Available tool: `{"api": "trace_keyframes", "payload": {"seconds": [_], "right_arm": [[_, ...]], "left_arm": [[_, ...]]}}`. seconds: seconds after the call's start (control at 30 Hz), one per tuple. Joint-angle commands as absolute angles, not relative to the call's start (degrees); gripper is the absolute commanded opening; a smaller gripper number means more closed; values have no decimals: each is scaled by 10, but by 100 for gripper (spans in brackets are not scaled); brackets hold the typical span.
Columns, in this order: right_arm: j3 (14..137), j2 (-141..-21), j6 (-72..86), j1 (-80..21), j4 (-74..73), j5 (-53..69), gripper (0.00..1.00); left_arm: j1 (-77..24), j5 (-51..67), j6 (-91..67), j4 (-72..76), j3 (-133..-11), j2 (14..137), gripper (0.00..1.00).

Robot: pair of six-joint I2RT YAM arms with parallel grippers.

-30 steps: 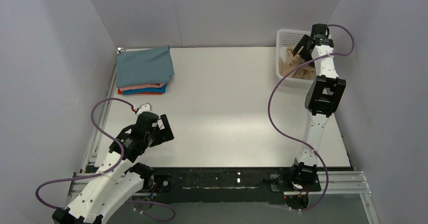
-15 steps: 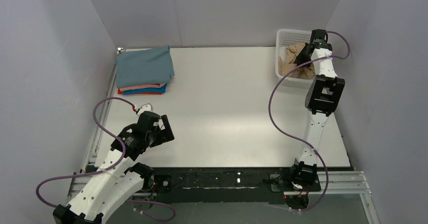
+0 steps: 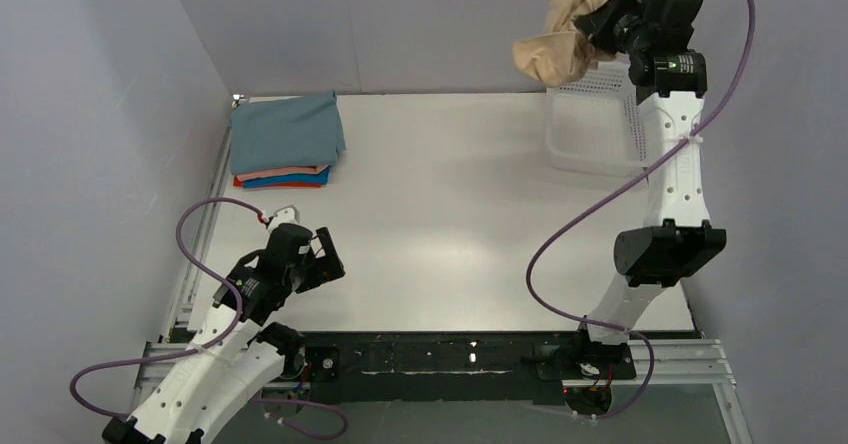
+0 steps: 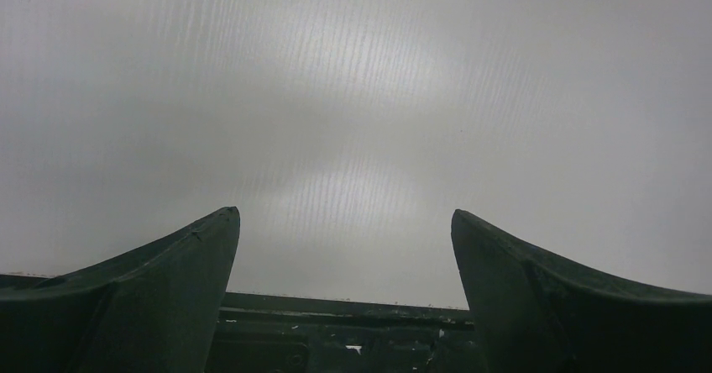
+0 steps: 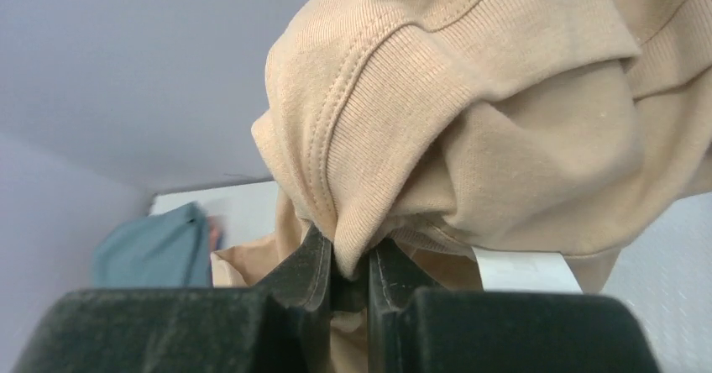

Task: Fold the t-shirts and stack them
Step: Move the tshirt to the center of the board, then flatten out the tshirt

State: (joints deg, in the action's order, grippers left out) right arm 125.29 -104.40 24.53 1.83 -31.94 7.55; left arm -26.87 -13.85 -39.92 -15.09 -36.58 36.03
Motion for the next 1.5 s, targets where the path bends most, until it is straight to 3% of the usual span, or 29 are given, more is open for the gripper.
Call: {"api": "trace_keyframes", "payload": {"seconds": [0.0,0.2,0.4,0.43,0.47,0.53,0.6,0.77,1.03,1.27,1.47], "right_arm": [[1284,-975,212,-55,-283,181,1],[1223,-897,201,-155,-293,273,1],[958,-845,183,-201,-239,321,10],[910,-845,175,-201,-235,309,16],[872,-849,170,-201,-236,277,30],[796,-861,172,-201,-241,196,68],[762,-872,174,-201,-259,128,79],[725,-826,172,-201,-294,34,84],[562,-663,179,-236,-257,53,87],[463,-580,205,-294,-228,54,88],[430,-574,239,-358,-213,14,88]], "left_arm": [[-271,-136,-410,-189,-374,344,98],[-271,-156,-432,-229,-383,310,98],[-271,-165,-441,-262,-388,300,98],[-271,-166,-442,-264,-387,300,98],[-271,-168,-447,-268,-387,301,98],[-270,-162,-453,-264,-384,305,98],[-271,-160,-452,-260,-385,318,98],[-271,-188,-471,-245,-402,396,98],[-247,-163,-423,-121,-511,618,98],[-178,-48,-389,-67,-694,883,98],[-175,-66,-348,-119,-874,1082,98]]}}
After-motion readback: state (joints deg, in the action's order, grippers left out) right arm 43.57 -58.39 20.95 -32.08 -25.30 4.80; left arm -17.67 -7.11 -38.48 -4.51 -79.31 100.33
